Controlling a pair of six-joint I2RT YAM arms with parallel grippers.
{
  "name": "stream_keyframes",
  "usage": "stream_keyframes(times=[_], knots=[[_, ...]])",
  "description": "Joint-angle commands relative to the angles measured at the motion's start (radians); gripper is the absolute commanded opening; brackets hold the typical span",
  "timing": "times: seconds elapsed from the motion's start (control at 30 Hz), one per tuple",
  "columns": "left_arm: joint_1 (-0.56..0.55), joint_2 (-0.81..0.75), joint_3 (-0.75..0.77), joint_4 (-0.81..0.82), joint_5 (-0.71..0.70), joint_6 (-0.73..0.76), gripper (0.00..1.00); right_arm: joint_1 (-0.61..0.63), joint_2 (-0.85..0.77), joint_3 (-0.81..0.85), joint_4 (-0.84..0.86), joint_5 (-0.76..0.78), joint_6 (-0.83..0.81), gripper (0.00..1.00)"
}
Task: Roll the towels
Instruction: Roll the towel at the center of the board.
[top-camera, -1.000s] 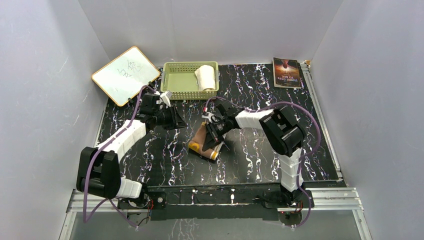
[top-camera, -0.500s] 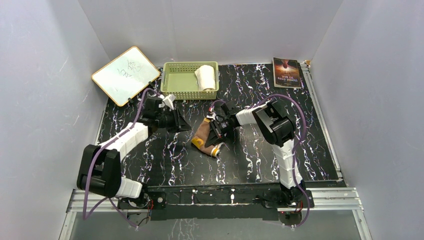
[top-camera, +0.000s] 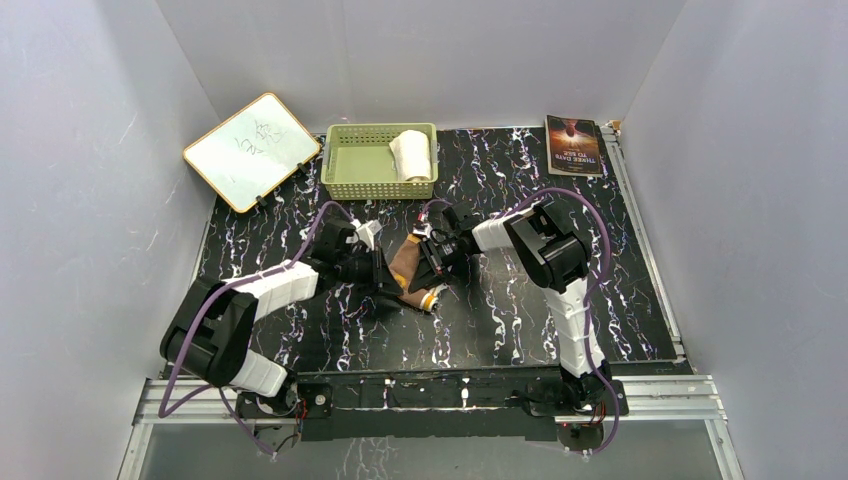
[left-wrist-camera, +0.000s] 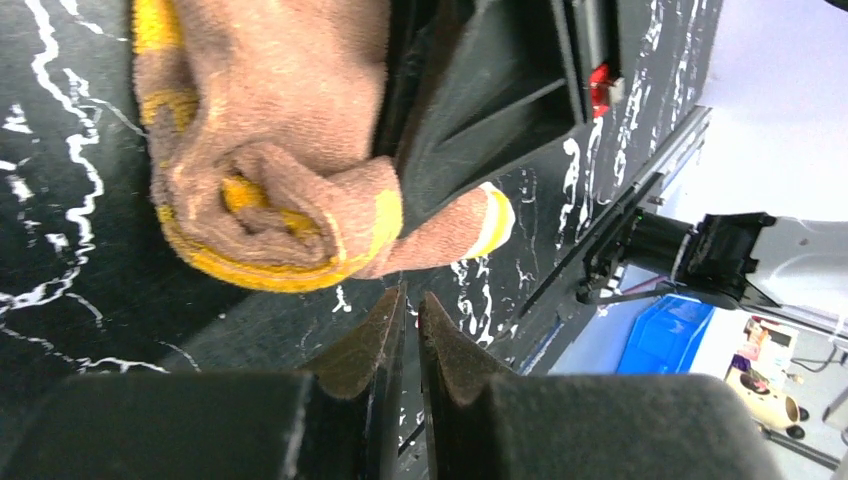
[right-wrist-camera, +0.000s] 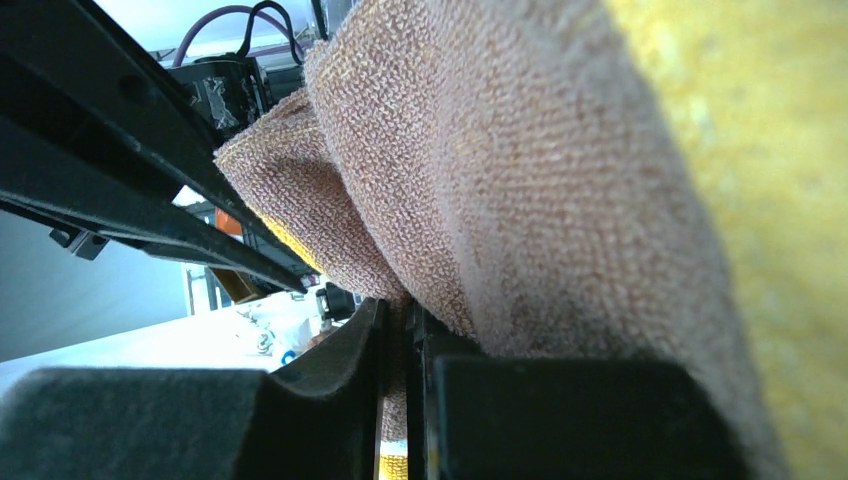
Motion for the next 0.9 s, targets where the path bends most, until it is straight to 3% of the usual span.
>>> stream_keyframes(times=[0.0, 0.6, 0.73, 0.87], knots=[[0.004, -0.028, -0.009, 0.048, -0.074, -0.003, 0.1, -0.02, 0.063, -0.038, -0.047, 0.143, 0.035, 0.0], [0.04, 0.239, 0.045, 0.217, -0.154, -0.05, 0.07, -0.02, 0.053, -0.051, -0.105, 0.182, -0.03, 0.0], [0.041, 0.299, 0.031, 0.239, -0.184, -0.041, 0.06, -0.02, -0.023, -0.04, -0.144, 0.321, -0.074, 0.24], [0.04, 0.357, 0.013, 0.266, -0.197, -0.036, 0.05, -0.015, -0.156, -0.014, -0.195, 0.491, -0.123, 0.32]])
